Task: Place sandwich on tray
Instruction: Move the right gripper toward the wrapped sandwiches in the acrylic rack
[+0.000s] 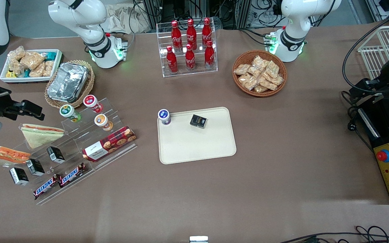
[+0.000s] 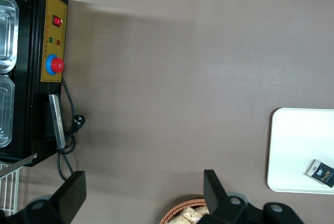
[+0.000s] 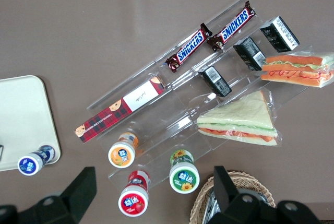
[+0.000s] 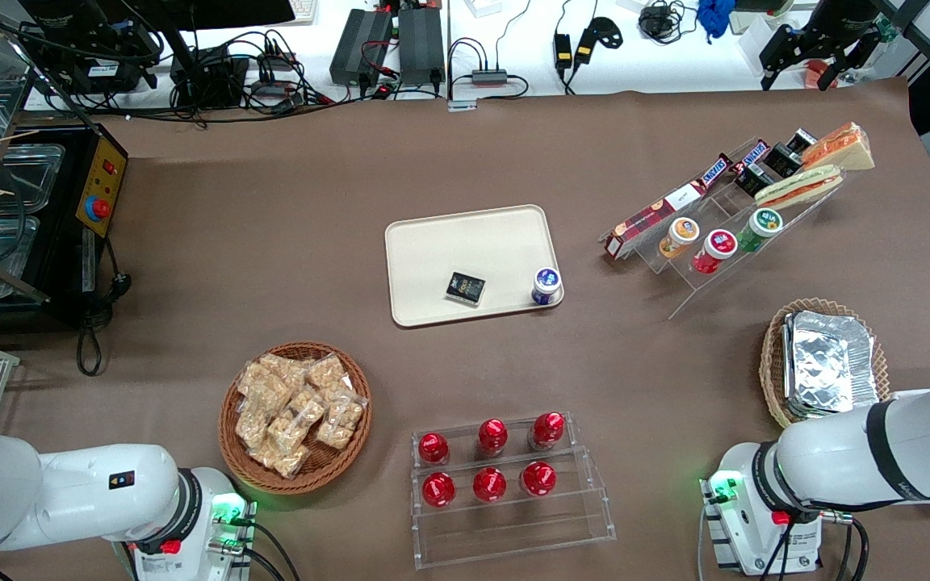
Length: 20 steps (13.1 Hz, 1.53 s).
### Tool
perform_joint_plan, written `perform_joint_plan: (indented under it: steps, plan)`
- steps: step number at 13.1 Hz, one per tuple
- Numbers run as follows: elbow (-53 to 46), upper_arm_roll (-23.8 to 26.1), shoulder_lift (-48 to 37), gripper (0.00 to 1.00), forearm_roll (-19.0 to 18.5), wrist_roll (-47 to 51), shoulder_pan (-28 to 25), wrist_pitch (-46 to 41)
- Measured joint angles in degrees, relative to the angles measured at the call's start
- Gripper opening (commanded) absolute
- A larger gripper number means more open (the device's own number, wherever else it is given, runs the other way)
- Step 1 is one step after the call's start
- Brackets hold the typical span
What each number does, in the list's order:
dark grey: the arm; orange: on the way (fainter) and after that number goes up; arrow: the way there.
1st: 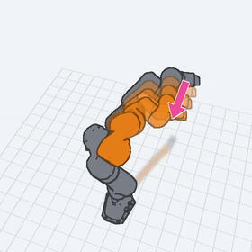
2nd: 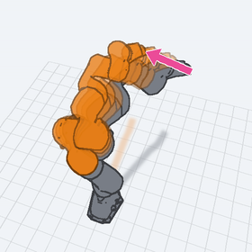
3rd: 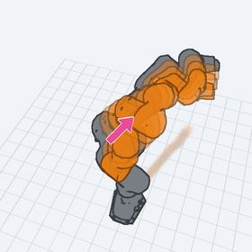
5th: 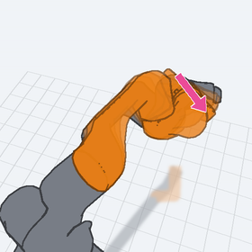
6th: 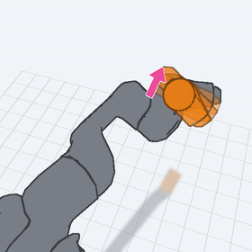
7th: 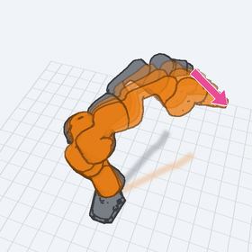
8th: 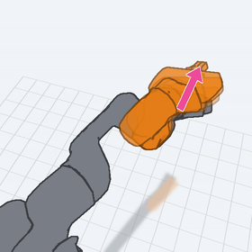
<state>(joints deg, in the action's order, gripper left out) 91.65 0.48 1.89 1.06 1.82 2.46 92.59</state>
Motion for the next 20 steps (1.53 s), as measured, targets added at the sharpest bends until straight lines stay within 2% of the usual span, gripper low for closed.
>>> perform_joint_plan:
  steps: [6, 11, 16, 20]
  plan:
    - [-0.01, -0.02, 0.34, 1.00, 0.00, 0.42, 0.03, 1.24]
    - [-0.14, -0.63, 0.34, 1.00, 0.00, 4.69, 0.55, 2.04]
    - [-0.17, -3.86, 1.14, 0.99, 0.00, 15.65, 2.88, 2.33]
    - [-0.36, -6.87, 2.91, 0.99, -0.01, 32.17, 3.29, 7.32]
